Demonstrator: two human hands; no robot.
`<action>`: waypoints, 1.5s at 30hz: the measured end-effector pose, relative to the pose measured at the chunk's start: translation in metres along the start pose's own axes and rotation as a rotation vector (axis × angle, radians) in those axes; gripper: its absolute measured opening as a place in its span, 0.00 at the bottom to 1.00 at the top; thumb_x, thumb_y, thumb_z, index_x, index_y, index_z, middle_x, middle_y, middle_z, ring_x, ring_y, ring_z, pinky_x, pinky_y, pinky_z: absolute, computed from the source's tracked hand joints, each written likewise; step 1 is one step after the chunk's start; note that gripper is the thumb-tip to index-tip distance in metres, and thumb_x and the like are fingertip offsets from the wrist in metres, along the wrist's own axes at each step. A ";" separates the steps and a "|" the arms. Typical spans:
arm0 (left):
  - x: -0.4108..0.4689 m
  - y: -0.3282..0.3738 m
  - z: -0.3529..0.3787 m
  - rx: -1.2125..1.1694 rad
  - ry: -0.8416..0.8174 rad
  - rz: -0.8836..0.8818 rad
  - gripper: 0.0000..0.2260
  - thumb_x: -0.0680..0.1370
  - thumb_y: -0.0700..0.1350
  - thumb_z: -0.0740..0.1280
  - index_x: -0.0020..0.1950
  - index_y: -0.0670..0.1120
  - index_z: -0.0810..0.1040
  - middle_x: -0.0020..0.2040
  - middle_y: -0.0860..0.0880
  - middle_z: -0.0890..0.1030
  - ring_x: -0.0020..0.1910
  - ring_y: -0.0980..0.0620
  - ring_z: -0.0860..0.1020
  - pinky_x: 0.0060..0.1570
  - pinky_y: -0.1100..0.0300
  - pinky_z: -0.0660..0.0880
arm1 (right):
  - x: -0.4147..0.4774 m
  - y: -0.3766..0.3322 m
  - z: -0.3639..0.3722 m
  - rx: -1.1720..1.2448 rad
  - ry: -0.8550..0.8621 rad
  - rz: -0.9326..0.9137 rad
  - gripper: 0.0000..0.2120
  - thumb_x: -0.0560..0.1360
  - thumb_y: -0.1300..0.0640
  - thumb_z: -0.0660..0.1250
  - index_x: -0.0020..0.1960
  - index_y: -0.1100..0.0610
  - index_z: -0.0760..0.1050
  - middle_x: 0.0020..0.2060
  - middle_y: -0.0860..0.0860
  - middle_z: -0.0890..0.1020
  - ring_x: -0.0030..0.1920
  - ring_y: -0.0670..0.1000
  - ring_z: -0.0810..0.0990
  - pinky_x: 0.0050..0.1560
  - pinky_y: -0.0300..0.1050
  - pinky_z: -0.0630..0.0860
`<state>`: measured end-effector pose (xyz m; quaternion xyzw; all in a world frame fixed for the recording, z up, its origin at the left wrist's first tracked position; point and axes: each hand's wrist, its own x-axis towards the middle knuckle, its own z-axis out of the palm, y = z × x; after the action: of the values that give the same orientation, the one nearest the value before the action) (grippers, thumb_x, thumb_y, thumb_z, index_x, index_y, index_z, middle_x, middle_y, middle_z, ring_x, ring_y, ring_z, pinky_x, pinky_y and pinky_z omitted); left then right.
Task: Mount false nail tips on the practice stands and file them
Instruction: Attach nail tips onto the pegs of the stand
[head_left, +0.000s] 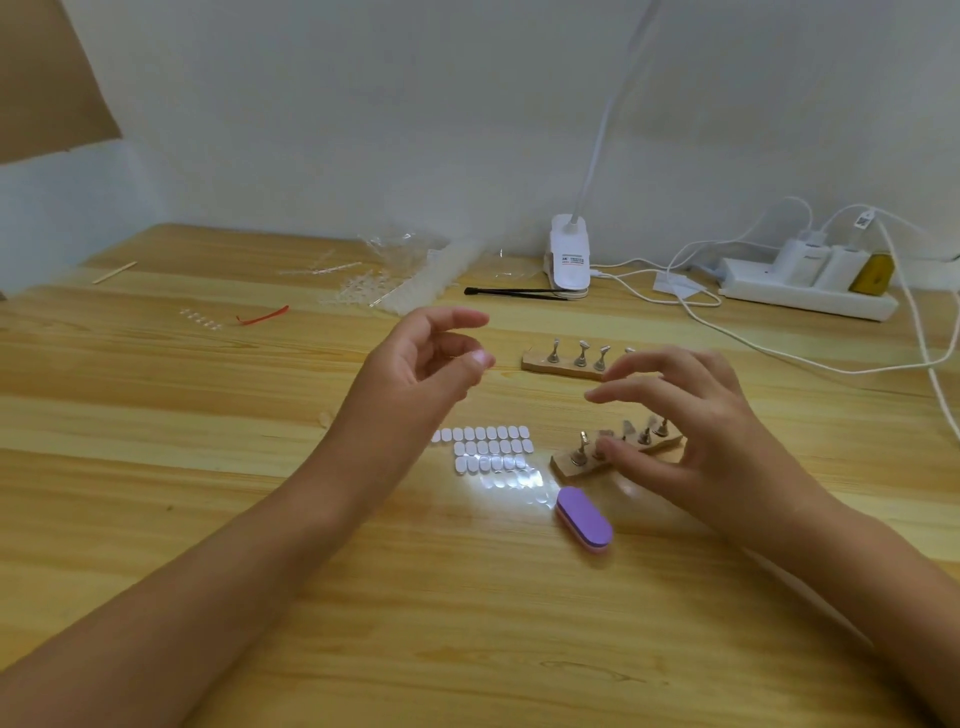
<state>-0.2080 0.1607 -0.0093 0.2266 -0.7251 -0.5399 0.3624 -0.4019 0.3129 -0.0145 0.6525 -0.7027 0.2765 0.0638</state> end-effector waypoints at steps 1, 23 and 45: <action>0.002 -0.001 -0.002 0.161 -0.065 0.020 0.10 0.77 0.52 0.69 0.59 0.59 0.77 0.51 0.60 0.81 0.51 0.64 0.78 0.50 0.66 0.76 | 0.000 -0.002 0.000 0.005 0.028 -0.012 0.16 0.73 0.46 0.68 0.58 0.52 0.80 0.58 0.46 0.76 0.64 0.51 0.67 0.63 0.35 0.60; -0.007 0.010 -0.006 0.546 -0.123 0.332 0.18 0.71 0.61 0.71 0.60 0.60 0.78 0.47 0.59 0.81 0.49 0.60 0.79 0.49 0.66 0.75 | -0.001 -0.029 -0.002 0.371 0.225 -0.056 0.16 0.74 0.47 0.65 0.62 0.43 0.74 0.57 0.40 0.77 0.61 0.46 0.76 0.60 0.37 0.71; -0.024 0.023 0.007 0.785 -0.094 0.655 0.10 0.75 0.55 0.66 0.48 0.52 0.84 0.36 0.58 0.81 0.32 0.59 0.76 0.31 0.62 0.74 | 0.000 -0.039 -0.015 0.407 0.140 -0.061 0.07 0.71 0.48 0.68 0.47 0.47 0.80 0.51 0.41 0.77 0.60 0.49 0.76 0.56 0.33 0.70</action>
<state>-0.1965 0.1900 0.0045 0.0822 -0.9218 -0.0947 0.3669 -0.3688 0.3203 0.0099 0.6519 -0.6062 0.4554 -0.0125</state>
